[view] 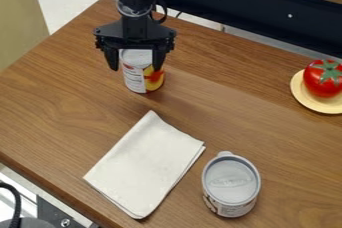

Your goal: Moved the big can above the small can.

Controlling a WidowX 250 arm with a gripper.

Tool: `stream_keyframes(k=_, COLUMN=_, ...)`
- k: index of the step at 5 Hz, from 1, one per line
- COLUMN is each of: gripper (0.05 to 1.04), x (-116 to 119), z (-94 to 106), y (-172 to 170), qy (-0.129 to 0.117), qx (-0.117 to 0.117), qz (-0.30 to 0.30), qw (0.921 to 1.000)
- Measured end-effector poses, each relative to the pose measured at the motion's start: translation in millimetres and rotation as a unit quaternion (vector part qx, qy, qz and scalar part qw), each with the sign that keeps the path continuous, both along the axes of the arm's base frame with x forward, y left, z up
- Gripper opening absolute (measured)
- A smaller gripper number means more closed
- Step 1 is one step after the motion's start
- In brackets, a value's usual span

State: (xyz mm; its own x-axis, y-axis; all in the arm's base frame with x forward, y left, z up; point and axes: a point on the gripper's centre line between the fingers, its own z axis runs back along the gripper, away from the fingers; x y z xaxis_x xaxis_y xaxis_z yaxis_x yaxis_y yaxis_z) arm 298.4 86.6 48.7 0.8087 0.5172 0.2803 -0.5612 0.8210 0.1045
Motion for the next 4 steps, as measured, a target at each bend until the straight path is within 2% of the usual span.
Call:
stream_keyframes(k=1, gripper=0.996, x=-2, z=-7.0, y=-3, qy=0.009, qx=-0.012, qz=0.007, qw=0.9999)
stream_keyframes(k=2, gripper=0.996, x=6, z=0.9, y=4, qy=-0.024, qx=-0.067, qz=0.077, qw=0.9945)
stream_keyframes(k=3, gripper=0.996, x=16, z=11.1, y=16, qy=-0.053, qx=-0.09, qz=0.132, qw=0.9857)
stream_keyframes(k=4, gripper=0.996, x=31, z=25.5, y=34, qy=-0.076, qx=-0.071, qz=0.19, qw=0.9763)
